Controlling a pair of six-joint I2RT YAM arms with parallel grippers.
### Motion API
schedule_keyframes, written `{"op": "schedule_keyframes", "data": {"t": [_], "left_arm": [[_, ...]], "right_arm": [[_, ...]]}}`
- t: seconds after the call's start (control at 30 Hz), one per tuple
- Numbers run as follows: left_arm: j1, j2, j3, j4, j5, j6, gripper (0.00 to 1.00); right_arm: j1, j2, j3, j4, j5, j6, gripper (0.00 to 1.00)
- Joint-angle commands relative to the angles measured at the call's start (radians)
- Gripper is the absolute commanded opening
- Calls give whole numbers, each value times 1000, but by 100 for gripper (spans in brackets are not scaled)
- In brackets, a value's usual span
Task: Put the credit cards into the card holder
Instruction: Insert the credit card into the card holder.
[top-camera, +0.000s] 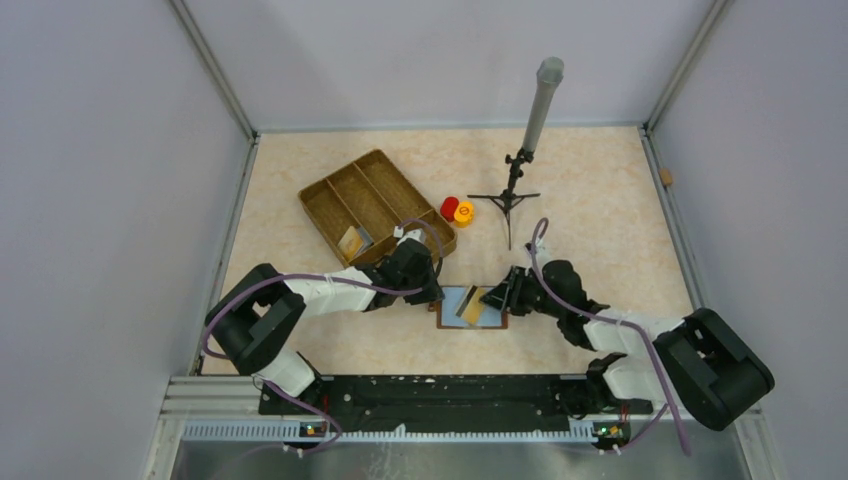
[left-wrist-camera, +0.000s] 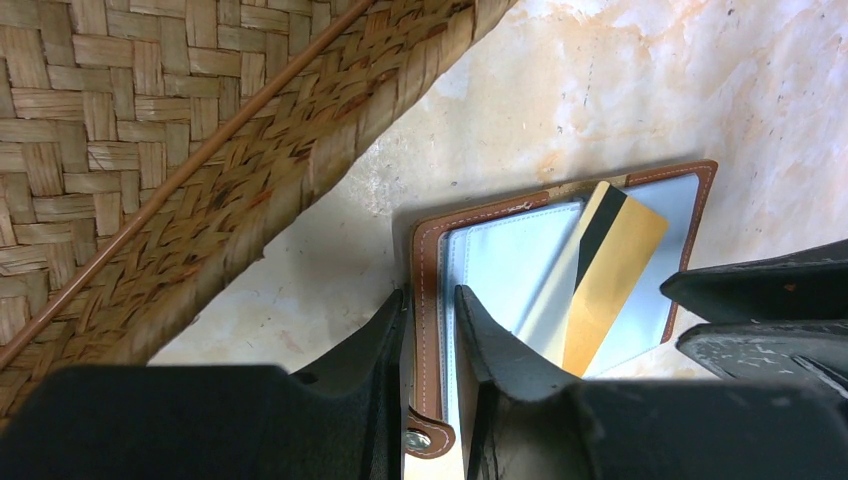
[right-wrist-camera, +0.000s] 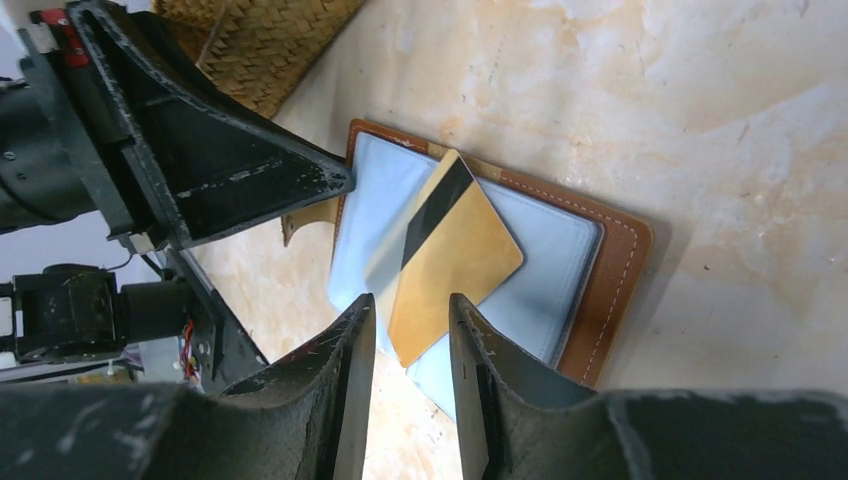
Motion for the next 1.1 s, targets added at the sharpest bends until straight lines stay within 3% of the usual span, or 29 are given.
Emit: {"op": "schedule_keyframes", "data": {"t": [0.0,0.17,0.43,0.83,1.07], "left_arm": [[2,18,-22,-57,-57,31,26],[2,15,-25,-49,-51,33,25],[2,11,-18,-61,-66,56,21],[2,11,-11,-71,-68,64,20],[2,18,-2,-70,-63,68,20]], "right_arm": [[-15,-38,32,21,7,-41,33],[-15,1,39,45,3,-41,34],[-19,13,160,-265,106,-158,39],[-20,134,201,-223,101,-186,36],[-17,183,217,-192,25,-217,35]]}}
